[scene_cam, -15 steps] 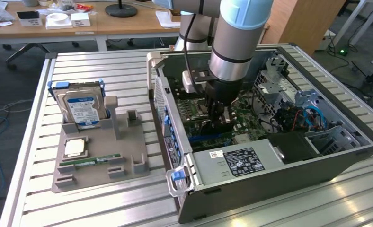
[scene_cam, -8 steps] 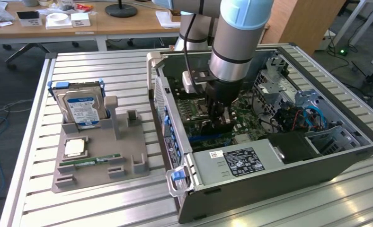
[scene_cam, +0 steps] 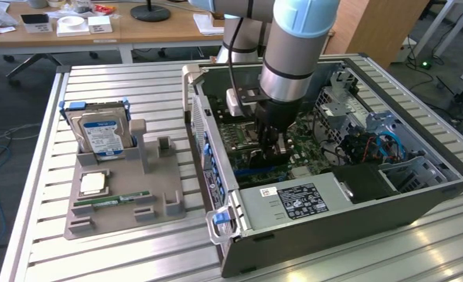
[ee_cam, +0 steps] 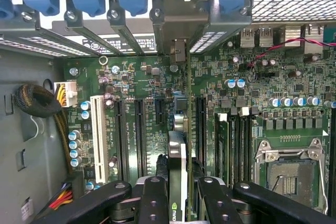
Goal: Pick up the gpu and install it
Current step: 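Insert the gpu into the slot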
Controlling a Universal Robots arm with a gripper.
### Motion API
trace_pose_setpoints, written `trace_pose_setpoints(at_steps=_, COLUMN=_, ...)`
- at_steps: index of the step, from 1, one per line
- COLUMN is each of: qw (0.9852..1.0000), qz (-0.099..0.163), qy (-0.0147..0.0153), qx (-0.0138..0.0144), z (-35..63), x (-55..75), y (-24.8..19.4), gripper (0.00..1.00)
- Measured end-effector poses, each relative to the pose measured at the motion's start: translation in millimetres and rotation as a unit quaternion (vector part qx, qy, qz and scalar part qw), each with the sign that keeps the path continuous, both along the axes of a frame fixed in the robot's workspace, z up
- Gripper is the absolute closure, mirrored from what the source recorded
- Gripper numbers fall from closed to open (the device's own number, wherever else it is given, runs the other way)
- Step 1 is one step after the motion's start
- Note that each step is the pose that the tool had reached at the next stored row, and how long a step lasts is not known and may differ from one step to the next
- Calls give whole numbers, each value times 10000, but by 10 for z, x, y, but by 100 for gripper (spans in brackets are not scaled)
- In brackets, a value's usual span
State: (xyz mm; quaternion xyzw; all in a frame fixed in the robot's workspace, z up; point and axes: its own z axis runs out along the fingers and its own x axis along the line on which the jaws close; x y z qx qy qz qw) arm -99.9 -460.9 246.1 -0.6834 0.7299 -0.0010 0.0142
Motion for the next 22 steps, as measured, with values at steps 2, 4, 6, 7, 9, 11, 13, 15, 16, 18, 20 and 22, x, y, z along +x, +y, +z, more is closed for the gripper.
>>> trace_pose_setpoints(at_steps=2, qw=10000, qz=0, qy=1, qx=0, z=-1, x=-1, y=0, gripper=73)
trace_pose_setpoints(at_steps=4, qw=10000, qz=0, qy=1, qx=0, z=-1, x=0, y=1, gripper=73)
trace_pose_setpoints(at_steps=6, qw=10000, qz=0, qy=0, qx=1, z=-4, x=0, y=1, gripper=73)
trace_pose_setpoints(at_steps=7, qw=10000, qz=0, qy=0, qx=0, z=-9, x=-1, y=1, gripper=73)
trace_pose_setpoints(at_steps=9, qw=10000, qz=0, qy=1, qx=-1, z=-14, x=-2, y=0, gripper=73)
trace_pose_setpoints(at_steps=11, qw=10000, qz=0, qy=1, qx=-1, z=-16, x=-2, y=0, gripper=73)
trace_pose_setpoints(at_steps=13, qw=10000, qz=0, qy=1, qx=-1, z=-23, x=-2, y=0, gripper=73)
trace_pose_setpoints(at_steps=15, qw=10000, qz=-1, qy=2, qx=-2, z=-25, x=-3, y=0, gripper=73)
trace_pose_setpoints(at_steps=16, qw=10000, qz=0, qy=2, qx=-1, z=-29, x=-3, y=0, gripper=73)
trace_pose_setpoints(at_steps=18, qw=10000, qz=-1, qy=2, qx=-1, z=-35, x=-4, y=0, gripper=73)
trace_pose_setpoints(at_steps=20, qw=10000, qz=-1, qy=1, qx=0, z=-38, x=-4, y=0, gripper=73)
trace_pose_setpoints(at_steps=22, qw=10000, qz=-1, qy=1, qx=0, z=-39, x=-4, y=1, gripper=73)
